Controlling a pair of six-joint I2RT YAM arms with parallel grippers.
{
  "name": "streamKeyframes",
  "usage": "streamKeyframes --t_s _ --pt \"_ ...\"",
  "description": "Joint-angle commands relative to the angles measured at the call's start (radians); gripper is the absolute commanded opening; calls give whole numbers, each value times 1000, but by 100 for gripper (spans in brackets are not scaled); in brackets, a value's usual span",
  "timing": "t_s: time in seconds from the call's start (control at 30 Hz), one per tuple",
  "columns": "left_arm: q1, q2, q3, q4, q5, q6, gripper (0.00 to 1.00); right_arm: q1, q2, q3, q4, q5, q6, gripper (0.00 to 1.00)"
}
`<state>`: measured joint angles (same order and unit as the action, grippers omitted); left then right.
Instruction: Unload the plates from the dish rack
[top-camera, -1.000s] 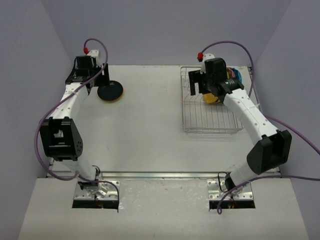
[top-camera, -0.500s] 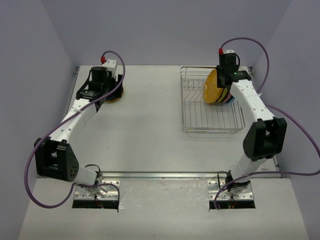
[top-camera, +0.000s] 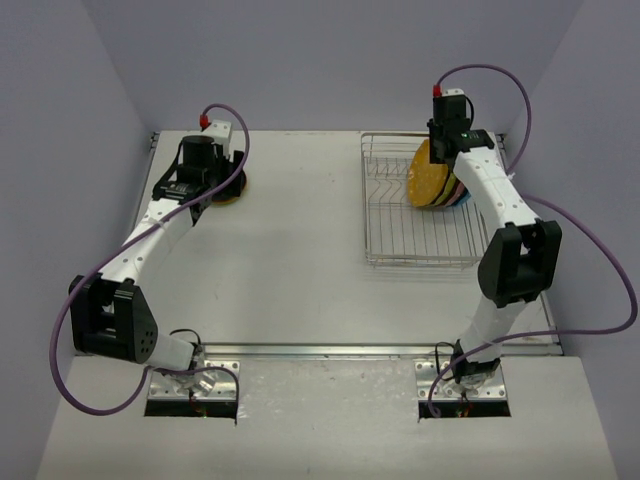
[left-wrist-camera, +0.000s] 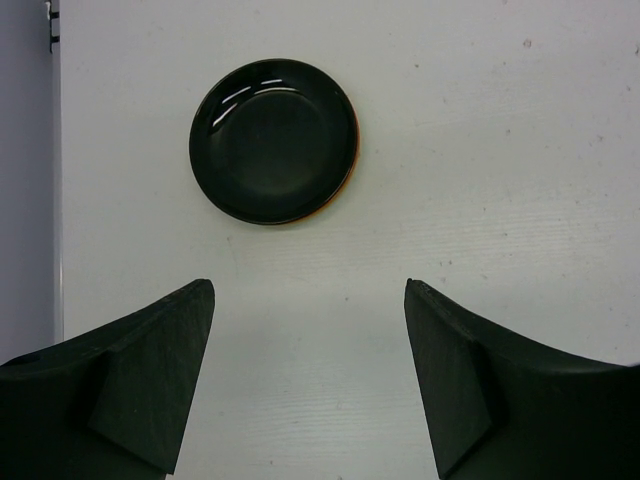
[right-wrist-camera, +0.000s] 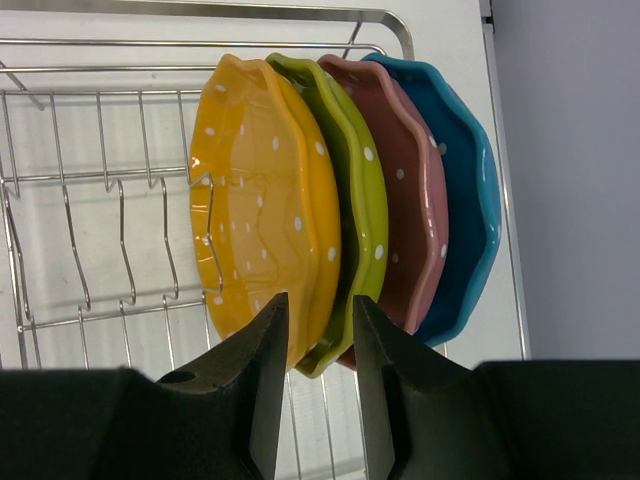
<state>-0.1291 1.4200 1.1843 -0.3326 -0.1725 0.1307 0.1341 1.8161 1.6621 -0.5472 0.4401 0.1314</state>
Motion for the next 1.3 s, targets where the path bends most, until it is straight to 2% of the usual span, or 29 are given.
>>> streamKeyframes --t_s 0.0,0.33,0.53,0.77,0.93,1.1,1.27 --pt "4 -12 -3 47 -4 0 75 1 51 68 16 0 13 35" --pt "3 -15 -11 50 -7 4 75 -1 123 127 13 12 -12 46" --pt "3 -13 -11 50 8 3 75 -13 138 109 -15 -29 16 64" --pt "3 -7 16 39 12 4 75 -26 187 103 -42 -32 50 66" --pt "3 -2 19 40 10 4 75 -26 221 115 -59 -40 69 79" --pt "3 8 11 41 16 -3 75 -25 256 148 -101 -113 100 77" --pt "3 10 5 46 13 0 75 -27 241 132 -107 -216 138 64"
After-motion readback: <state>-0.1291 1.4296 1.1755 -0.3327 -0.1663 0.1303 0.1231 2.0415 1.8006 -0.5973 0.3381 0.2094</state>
